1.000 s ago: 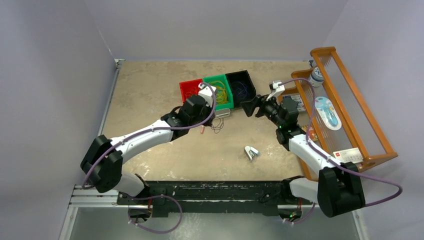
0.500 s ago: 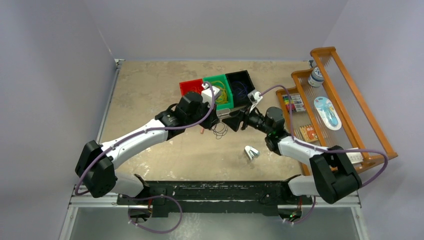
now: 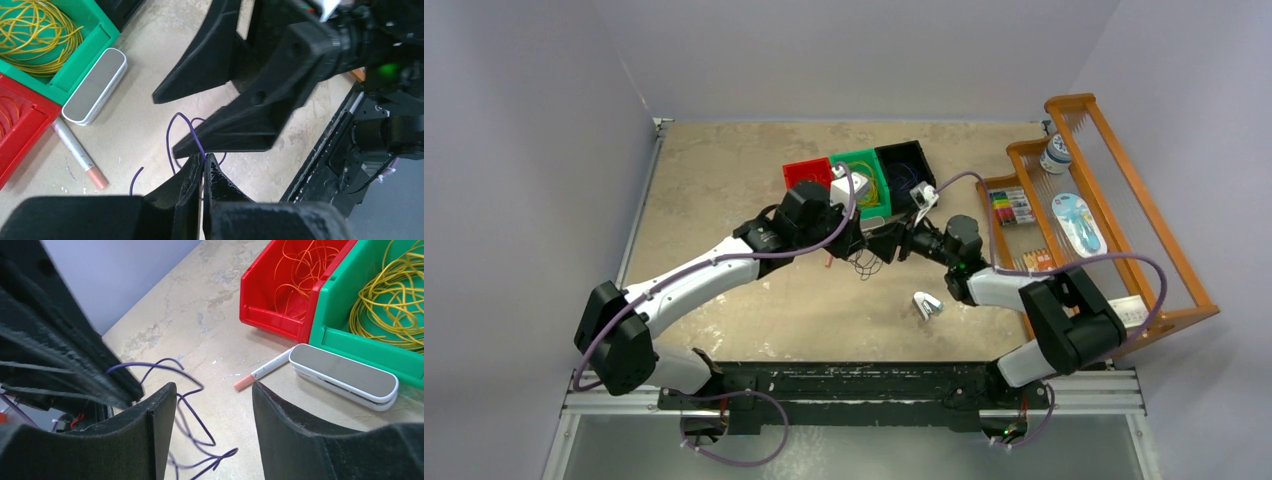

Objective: Untangle the cables

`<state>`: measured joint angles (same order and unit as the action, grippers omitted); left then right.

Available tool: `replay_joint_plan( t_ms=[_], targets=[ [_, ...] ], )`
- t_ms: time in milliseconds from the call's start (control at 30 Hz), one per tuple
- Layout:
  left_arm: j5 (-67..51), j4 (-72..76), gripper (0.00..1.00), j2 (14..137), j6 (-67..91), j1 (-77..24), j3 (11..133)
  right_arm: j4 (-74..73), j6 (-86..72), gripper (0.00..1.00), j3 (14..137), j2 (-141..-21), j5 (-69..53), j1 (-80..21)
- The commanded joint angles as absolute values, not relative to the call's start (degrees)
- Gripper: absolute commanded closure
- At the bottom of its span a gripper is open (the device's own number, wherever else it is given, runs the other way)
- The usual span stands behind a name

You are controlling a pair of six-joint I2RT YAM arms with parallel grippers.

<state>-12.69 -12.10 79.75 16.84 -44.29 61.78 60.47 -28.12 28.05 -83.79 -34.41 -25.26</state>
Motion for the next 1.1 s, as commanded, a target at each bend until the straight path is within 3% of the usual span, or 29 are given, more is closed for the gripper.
replay_joint_plan(
  t_ms=[0, 200, 433, 567, 1067],
  targets=[
    [-16.31, -10.39, 1.00, 78.10, 16.17, -44.86, 65.23, 71.73, -32.14, 0.42, 31.12, -88.54, -34.55, -25.90],
    [-17.61, -13.28, 1.00, 77.64, 16.00, -45.26, 67.81, 75.00, -34.04, 0.48, 34.95, -94.64, -32.67, -28.93],
    [-15.44, -16.05, 1.00, 74.33, 16.26, -45.25, 71.07, 68.08, -32.63, 0.63, 35.74, -97.12, -24.71, -30.26],
    [-12.20, -18.66, 1.00, 72.71, 16.15, -45.21, 73.71, 62.83, -31.56, 0.75, 35.03, -96.16, -18.90, -30.23],
    [-3.77, -25.00, 1.00, 69.81, 13.62, -45.17, 79.16, 53.22, -28.56, 1.00, 30.35, -89.65, -7.14, -30.21]
  ],
)
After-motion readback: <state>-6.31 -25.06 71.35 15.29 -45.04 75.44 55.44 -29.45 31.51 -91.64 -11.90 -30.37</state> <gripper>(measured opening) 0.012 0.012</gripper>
